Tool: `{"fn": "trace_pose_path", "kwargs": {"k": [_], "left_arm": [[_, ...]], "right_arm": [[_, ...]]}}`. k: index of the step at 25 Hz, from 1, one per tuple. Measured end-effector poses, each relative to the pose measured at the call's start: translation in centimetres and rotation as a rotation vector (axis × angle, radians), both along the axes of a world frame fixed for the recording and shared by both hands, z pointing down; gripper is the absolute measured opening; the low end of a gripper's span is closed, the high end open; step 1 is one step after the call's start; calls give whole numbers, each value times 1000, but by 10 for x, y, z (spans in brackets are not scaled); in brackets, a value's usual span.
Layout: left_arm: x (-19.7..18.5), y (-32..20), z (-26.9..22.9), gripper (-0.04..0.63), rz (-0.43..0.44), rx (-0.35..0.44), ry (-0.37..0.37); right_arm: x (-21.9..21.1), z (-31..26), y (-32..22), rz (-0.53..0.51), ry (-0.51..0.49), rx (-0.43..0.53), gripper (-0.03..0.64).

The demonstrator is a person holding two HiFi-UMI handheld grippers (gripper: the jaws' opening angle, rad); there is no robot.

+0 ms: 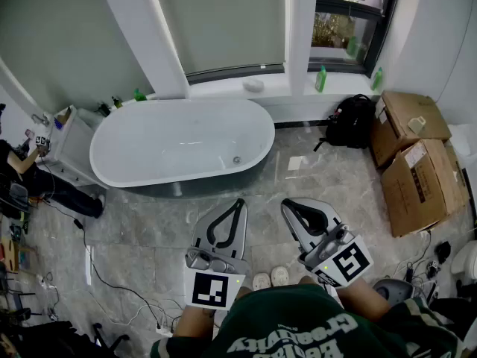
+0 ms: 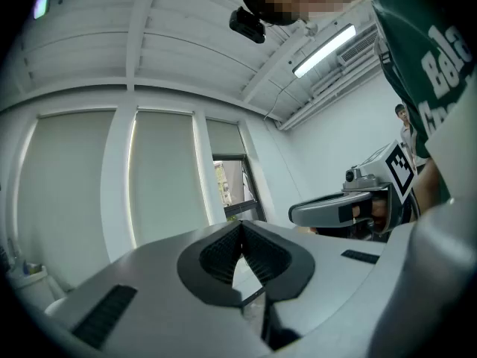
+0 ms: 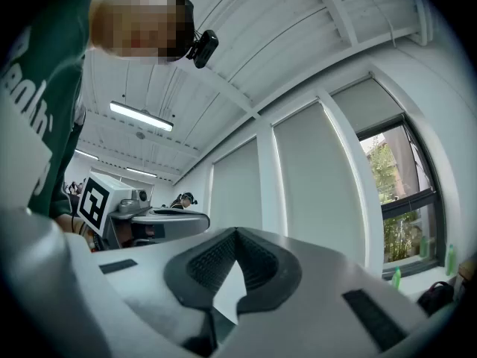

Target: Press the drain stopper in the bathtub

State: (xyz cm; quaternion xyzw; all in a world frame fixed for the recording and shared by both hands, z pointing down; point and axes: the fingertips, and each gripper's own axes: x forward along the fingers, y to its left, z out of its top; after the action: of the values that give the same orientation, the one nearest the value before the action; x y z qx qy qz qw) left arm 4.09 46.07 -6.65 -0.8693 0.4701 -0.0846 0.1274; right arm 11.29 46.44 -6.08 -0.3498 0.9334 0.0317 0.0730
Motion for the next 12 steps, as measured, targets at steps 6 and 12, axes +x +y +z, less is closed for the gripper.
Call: {"fn": "trace_pose_path", "kwargs": {"k": [6, 12], "left_arm": [[7, -5, 0, 9, -2, -1, 11], [10, -6, 3, 9, -23, -34, 44]], "right_arm": [[8, 5, -9, 3, -20, -39, 14], [18, 8, -11, 12, -25, -51, 14]]}}
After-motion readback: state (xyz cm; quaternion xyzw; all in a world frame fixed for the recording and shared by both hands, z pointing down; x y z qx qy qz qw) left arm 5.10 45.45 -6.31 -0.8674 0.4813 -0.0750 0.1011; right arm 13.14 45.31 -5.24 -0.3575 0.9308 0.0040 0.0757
